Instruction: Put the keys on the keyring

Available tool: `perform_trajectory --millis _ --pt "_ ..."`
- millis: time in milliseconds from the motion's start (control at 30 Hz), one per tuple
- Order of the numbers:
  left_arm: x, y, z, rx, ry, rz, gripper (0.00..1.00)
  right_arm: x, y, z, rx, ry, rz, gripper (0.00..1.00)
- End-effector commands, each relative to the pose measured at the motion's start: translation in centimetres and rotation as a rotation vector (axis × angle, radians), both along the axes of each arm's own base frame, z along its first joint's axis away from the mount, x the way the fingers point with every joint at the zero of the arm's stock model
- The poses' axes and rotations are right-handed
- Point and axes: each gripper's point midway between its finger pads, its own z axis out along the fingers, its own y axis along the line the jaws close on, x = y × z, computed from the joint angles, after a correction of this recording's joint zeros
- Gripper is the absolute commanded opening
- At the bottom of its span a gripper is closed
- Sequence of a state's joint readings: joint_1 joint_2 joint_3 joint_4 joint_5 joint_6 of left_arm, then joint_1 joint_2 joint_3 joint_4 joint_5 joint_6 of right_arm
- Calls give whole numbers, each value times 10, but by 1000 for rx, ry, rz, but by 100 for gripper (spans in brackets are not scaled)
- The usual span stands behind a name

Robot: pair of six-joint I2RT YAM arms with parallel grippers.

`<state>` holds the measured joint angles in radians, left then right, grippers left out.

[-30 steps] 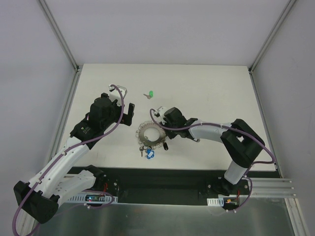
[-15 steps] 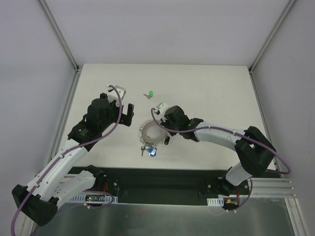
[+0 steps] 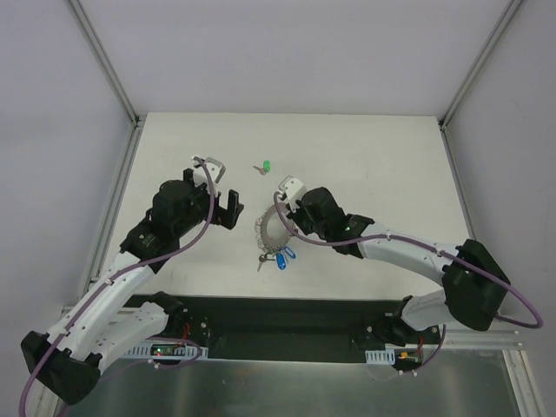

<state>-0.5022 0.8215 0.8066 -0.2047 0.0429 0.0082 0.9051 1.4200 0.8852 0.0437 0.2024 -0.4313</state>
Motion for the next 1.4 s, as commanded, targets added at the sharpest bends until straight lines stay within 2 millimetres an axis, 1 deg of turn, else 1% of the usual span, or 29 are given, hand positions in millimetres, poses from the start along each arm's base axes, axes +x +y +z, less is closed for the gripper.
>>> perform_trajectory --millis 0,33,67,100,133,167,267,367,433,467,500,567,633,733,800,867,900,933,967,1000,1067,1100,1167,1200,1233,1300,1333,1367 --pt "-2 -20 11 -130 -30 -67 96 1 11 33 141 -104 26 1" --pt "-3 -24 15 -166 -28 -72 96 -2 13 38 168 -109 43 1" --pt "-5 -28 10 -189 -23 -89 96 -4 14 40 181 -112 53 1" --pt "-7 -30 13 -222 -43 -99 96 -5 16 42 197 -117 62 1" --pt "-6 -37 12 -272 -74 -119 96 -7 19 46 213 -119 78 1" --pt "-10 -44 11 -305 -87 -163 96 -7 20 48 222 -122 86 1" --pt "-17 -56 6 -408 -177 -243 95 -10 23 52 243 -129 111 1" --pt "-19 -59 -1 -447 -277 -282 95 -13 27 57 272 -135 130 1" --pt "-23 -64 -18 -408 -290 -337 95 -15 32 61 298 -133 149 1" --pt "-24 -67 -13 -405 -333 -370 94 -15 34 63 308 -131 152 1" --pt "-27 -72 -20 -392 -320 -408 92 -16 35 63 315 -128 156 1" --pt "-28 -74 -23 -373 -341 -438 91 -16 38 67 327 -123 168 1" --pt "-32 -80 -36 -337 -334 -494 86 -18 39 71 335 -127 172 1" --pt "-39 -89 -45 -313 -331 -586 79 -25 45 74 356 -113 225 1" --pt "-40 -93 -52 -303 -311 -620 78 -26 47 76 363 -109 231 1" --pt "-41 -98 -51 -299 -306 -659 75 -29 50 76 373 -101 244 1" --pt "-40 -100 -56 -296 -285 -665 74 -29 51 78 379 -100 249 1" --pt "-36 -102 -53 -284 -305 -675 68 -31 53 78 381 -95 260 1" --pt "-34 -103 -53 -283 -303 -678 65 -32 54 78 383 -92 265 1" --pt "-32 -105 -57 -275 -294 -683 64 -32 54 77 382 -90 268 1" --pt "-30 -109 -52 -275 -300 -703 64 -33 55 76 380 -86 272 1" --pt "-28 -111 -55 -271 -294 -710 62 -33 56 77 382 -87 274 1" --pt "-25 -114 -51 -271 -299 -724 56 -34 57 76 380 -84 276 1" --pt "-25 -116 -55 -269 -289 -741 55 -34 57 75 380 -82 279 1" --pt "-23 -118 -52 -269 -294 -748 53 -35 58 75 380 -81 282 1" --pt "-23 -121 -57 -268 -274 -766 52 -35 57 74 377 -81 281 1" --pt "-21 -122 -57 -269 -273 -772 52 -35 58 74 377 -80 282 1" --pt "-20 -124 -63 -268 -247 -781 49 -36 58 73 374 -77 285 1"
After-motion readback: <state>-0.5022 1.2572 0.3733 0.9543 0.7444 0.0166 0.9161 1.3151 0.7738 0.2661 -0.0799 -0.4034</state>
